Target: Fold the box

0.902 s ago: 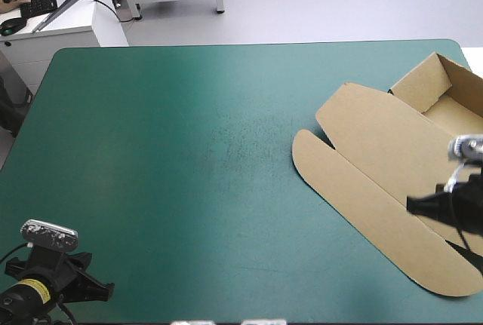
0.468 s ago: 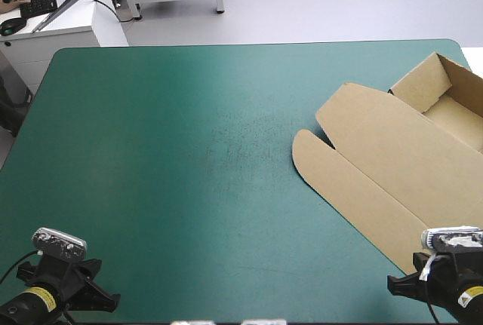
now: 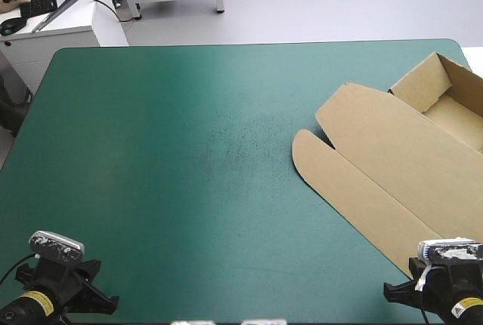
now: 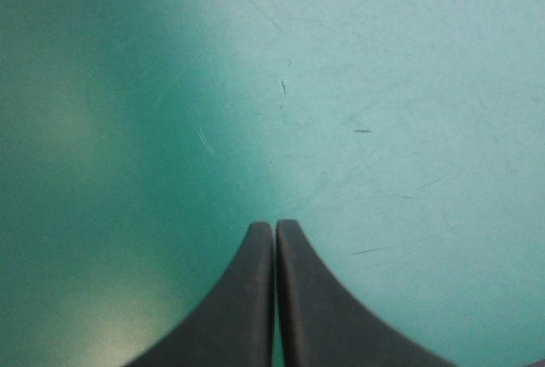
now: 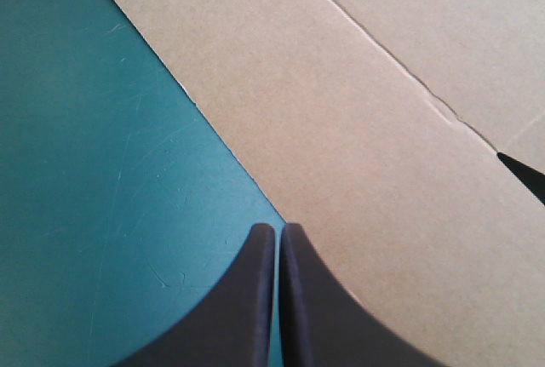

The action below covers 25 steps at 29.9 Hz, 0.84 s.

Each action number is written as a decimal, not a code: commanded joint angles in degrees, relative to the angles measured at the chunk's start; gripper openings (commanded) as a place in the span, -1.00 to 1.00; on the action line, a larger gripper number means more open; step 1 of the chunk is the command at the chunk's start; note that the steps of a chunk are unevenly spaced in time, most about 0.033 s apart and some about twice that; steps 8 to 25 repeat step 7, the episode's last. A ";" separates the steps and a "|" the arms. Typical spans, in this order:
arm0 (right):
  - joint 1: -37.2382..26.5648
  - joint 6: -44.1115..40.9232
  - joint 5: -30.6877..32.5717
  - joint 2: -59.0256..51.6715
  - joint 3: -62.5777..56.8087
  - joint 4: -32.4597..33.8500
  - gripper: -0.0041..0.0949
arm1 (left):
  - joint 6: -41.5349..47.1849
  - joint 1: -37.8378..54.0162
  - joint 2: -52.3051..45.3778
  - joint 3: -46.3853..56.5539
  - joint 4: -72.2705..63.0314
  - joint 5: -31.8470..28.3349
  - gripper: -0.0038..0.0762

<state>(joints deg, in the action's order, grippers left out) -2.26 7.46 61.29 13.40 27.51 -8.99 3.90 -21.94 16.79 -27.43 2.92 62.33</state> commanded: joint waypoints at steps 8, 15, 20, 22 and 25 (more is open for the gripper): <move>0.20 0.12 -2.78 0.54 1.33 -0.68 -0.92 | 0.35 -0.25 0.59 -1.55 -0.36 -2.79 -0.93; 0.20 0.12 -2.78 0.54 1.33 -0.68 -0.92 | 0.35 -0.25 0.59 -1.55 -0.36 -2.79 -0.93; 0.20 0.12 -2.78 0.54 1.33 -0.68 -0.92 | 0.35 -0.25 0.59 -1.55 -0.36 -2.79 -0.93; 0.20 0.12 -2.78 0.54 1.33 -0.68 -0.92 | 0.35 -0.25 0.59 -1.55 -0.36 -2.79 -0.93; 0.20 0.12 -2.78 0.54 1.33 -0.68 -0.92 | 0.35 -0.25 0.59 -1.55 -0.36 -2.79 -0.93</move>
